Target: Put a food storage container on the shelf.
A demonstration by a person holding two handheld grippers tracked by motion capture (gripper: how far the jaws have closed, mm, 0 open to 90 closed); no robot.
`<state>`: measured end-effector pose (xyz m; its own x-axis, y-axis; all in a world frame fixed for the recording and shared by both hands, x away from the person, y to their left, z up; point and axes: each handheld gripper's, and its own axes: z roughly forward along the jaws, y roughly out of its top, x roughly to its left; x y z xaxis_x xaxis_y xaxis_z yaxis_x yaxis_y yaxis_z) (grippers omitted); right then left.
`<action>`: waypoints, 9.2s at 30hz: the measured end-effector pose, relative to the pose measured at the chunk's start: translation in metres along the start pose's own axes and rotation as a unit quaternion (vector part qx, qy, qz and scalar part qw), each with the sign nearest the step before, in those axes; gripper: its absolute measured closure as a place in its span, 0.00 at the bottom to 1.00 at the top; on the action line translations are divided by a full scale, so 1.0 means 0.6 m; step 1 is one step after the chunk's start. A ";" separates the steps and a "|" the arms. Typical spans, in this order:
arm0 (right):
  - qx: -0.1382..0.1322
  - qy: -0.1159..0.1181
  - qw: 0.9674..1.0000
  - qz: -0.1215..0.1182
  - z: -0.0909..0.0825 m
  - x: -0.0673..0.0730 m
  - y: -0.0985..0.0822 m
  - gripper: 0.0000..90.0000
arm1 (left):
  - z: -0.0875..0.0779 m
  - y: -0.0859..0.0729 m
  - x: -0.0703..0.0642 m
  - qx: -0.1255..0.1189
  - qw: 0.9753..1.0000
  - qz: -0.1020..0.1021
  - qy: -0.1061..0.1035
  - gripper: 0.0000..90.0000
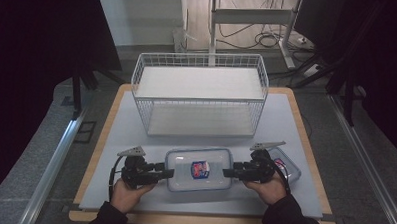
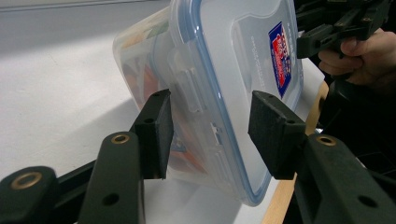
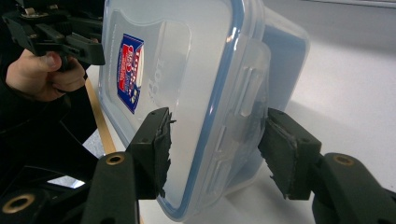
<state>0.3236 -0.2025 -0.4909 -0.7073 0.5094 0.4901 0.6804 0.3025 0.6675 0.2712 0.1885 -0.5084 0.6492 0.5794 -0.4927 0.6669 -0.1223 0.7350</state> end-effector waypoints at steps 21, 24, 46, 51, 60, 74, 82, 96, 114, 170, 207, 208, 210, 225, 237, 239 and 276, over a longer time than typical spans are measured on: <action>-0.005 0.002 0.999 0.035 0.000 -0.001 -0.004 0.51 | 0.007 -0.005 0.026 -0.006 0.995 -0.094 -0.043 0.58; -0.014 0.003 0.998 0.055 -0.001 -0.001 -0.004 0.54 | 0.007 -0.002 0.024 -0.016 0.994 -0.098 -0.034 0.59; -0.063 -0.021 0.998 0.015 -0.027 0.024 0.031 0.55 | -0.015 0.053 -0.007 -0.039 0.998 -0.042 0.000 0.59; -0.072 -0.017 0.997 0.007 -0.035 0.029 0.046 0.55 | -0.026 0.076 -0.017 -0.042 0.999 -0.027 0.008 0.59; -0.080 -0.020 0.997 -0.011 -0.053 0.043 0.090 0.55 | -0.046 0.116 -0.026 -0.053 0.998 -0.018 0.008 0.59; -0.101 -0.015 0.995 -0.015 -0.080 0.049 0.149 0.55 | -0.065 0.183 -0.036 -0.064 0.998 -0.004 0.010 0.59; -0.110 -0.013 0.994 -0.016 -0.090 0.052 0.188 0.55 | -0.079 0.224 -0.035 -0.069 0.998 0.003 0.010 0.59; -0.128 -0.012 0.991 -0.026 -0.109 0.060 0.274 0.56 | -0.103 0.298 -0.021 -0.084 0.996 0.003 0.003 0.59; -0.141 -0.009 0.990 -0.006 -0.116 0.038 0.334 0.56 | -0.101 0.368 0.000 -0.092 0.996 -0.012 0.001 0.59; -0.163 -0.020 0.986 0.018 -0.089 -0.022 0.393 0.53 | -0.069 0.404 0.045 -0.103 0.994 -0.033 0.021 0.56; -0.154 -0.115 0.979 -0.065 -0.093 0.008 0.361 0.76 | -0.068 0.335 -0.009 -0.100 0.979 0.109 0.139 0.93; -0.152 -0.119 0.979 -0.071 -0.092 0.008 0.357 0.78 | -0.064 0.332 -0.008 -0.098 0.980 0.108 0.136 0.96; -0.144 -0.118 0.980 -0.075 -0.087 0.009 0.350 0.83 | -0.056 0.330 -0.005 -0.093 0.981 0.106 0.135 0.98; -0.122 -0.117 0.982 -0.086 -0.062 0.006 0.339 0.85 | -0.025 0.356 0.010 -0.074 0.981 0.085 0.160 0.94; -0.120 -0.127 0.977 -0.122 -0.062 0.026 0.320 0.73 | -0.035 0.322 -0.028 -0.074 0.976 0.134 0.155 0.73; -0.119 -0.129 0.976 -0.128 -0.062 0.030 0.311 0.69 | -0.036 0.311 -0.032 -0.073 0.975 0.141 0.155 0.68; -0.078 -0.137 0.976 -0.151 -0.035 0.028 0.104 0.16 | -0.026 0.063 -0.048 -0.048 0.975 0.151 0.157 0.07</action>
<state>0.3498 -0.1921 -0.4292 -0.7792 0.6182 0.1032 0.3953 0.3570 0.8464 0.2719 0.1798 -0.4590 0.6569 0.7483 -0.0920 0.4157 -0.2576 0.8722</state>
